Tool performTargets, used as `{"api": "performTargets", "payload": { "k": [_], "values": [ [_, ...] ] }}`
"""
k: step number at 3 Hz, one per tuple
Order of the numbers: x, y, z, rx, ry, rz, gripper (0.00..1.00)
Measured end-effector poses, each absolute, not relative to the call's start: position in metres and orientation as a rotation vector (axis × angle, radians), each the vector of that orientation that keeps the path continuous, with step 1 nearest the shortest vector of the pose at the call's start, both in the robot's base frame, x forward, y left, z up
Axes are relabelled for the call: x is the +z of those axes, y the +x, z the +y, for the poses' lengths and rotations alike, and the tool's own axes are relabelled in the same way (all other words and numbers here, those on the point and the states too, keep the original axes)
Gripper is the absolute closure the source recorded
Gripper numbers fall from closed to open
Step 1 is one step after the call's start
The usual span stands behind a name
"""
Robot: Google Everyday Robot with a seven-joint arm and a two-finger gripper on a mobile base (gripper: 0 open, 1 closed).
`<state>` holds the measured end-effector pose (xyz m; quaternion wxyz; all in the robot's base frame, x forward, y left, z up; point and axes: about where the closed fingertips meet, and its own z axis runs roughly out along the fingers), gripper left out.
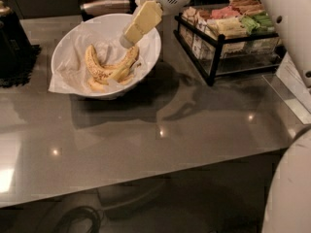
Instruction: Pick banana from white bowl
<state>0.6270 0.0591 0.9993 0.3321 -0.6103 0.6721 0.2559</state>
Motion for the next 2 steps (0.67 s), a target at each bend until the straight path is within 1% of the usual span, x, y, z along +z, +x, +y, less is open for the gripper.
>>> {"api": "performTargets", "payload": {
  "k": [1,2],
  "values": [
    [0.985,0.627,0.067,0.759,-1.533,1.75,0.0],
    [0.953,0.634,0.098,0.889,-1.519,1.764,0.0]
  ]
}}
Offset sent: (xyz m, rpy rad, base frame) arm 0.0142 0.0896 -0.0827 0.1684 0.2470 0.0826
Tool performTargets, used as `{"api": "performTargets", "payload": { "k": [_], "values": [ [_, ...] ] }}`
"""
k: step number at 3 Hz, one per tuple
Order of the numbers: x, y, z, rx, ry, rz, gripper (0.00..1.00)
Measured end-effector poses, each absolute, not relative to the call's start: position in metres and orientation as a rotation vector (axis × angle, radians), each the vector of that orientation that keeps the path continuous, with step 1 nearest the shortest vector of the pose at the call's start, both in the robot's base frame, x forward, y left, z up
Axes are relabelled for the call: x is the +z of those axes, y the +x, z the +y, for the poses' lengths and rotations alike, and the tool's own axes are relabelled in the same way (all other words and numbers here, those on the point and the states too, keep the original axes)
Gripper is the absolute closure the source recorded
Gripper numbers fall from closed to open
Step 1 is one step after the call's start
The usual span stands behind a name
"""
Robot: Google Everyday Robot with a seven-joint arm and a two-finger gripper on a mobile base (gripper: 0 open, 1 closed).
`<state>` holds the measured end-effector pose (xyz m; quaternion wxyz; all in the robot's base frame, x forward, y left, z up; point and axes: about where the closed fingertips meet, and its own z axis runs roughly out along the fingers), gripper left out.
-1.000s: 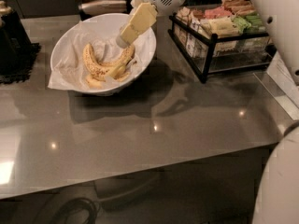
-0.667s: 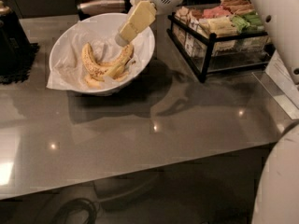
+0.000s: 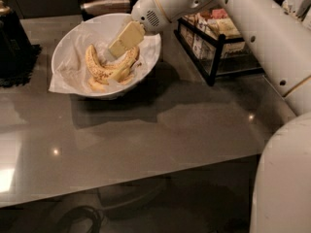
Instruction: Pick banana from white bowl
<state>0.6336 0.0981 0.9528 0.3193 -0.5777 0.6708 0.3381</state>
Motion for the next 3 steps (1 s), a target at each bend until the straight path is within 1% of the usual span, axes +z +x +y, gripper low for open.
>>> {"api": "performTargets", "payload": {
  "k": [1,2,3],
  "values": [
    [0.926,0.638,0.126,0.975,-1.529,1.782,0.0],
    [0.924,0.638,0.128,0.978,-1.531,1.783,0.0],
    [0.919,0.634,0.15,0.975,-1.594,1.775,0.0]
  ]
}}
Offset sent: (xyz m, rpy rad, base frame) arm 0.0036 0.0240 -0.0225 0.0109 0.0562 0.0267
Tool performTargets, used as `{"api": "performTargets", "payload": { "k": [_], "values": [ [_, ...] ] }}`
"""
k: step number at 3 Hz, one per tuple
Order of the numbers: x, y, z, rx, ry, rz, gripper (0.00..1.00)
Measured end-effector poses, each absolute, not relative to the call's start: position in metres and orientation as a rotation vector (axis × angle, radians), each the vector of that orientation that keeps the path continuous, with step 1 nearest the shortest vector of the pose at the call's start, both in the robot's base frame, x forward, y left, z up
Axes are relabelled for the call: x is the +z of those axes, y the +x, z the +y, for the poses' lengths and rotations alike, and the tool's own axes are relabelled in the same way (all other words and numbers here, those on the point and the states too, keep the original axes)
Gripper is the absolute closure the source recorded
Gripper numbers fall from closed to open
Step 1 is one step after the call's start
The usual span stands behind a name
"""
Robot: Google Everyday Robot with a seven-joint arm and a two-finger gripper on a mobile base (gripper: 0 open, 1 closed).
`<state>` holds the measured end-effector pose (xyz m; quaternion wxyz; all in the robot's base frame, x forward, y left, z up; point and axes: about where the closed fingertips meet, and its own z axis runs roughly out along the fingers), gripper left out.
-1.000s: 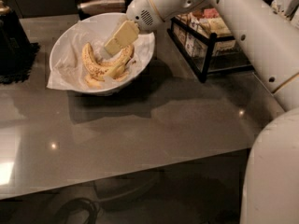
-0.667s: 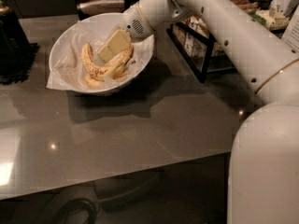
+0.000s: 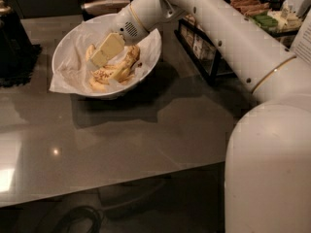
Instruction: Pick banana from white bowl
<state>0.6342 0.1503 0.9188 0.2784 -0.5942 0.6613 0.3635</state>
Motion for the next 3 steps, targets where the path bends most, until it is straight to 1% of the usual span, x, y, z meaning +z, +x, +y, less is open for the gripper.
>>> {"api": "performTargets", "payload": {
  "k": [1,2,3],
  "values": [
    [0.9084,0.6342,0.1777,0.95,-1.687,1.794,0.0],
    [0.9078,0.6321,0.1841,0.953,-1.701,1.788,0.18],
    [0.9006,0.6323,0.1765,0.942,-1.668,1.834,0.16]
  ]
}}
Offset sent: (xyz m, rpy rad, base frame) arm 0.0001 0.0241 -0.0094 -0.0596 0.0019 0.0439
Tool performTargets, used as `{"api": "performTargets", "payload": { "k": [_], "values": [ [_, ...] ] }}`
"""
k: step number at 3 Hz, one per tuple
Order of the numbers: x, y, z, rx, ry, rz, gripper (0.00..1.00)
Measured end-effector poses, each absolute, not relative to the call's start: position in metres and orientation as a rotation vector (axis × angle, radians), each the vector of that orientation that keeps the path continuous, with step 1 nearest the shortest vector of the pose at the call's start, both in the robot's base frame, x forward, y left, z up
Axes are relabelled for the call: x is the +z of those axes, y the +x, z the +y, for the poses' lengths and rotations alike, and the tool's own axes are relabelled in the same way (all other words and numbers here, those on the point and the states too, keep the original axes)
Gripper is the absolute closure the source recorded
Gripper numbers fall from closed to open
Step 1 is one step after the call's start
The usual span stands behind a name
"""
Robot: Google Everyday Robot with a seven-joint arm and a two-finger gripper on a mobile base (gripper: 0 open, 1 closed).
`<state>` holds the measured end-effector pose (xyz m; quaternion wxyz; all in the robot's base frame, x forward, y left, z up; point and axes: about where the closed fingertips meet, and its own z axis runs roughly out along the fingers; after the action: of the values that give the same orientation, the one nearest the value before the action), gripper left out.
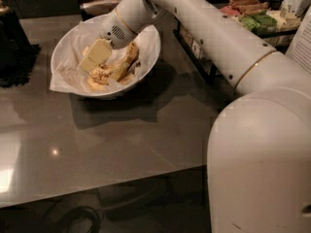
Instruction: Pick banana from white bowl
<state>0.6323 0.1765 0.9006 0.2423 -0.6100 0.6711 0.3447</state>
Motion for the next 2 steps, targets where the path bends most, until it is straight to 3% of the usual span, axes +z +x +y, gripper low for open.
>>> {"api": "performTargets", "payload": {
  "k": [1,2],
  "values": [
    [0.884,0.636,0.168,0.937,-1.614,1.916,0.0],
    [0.877,0.639,0.154,0.893,-1.571,2.005,0.0]
  ]
}}
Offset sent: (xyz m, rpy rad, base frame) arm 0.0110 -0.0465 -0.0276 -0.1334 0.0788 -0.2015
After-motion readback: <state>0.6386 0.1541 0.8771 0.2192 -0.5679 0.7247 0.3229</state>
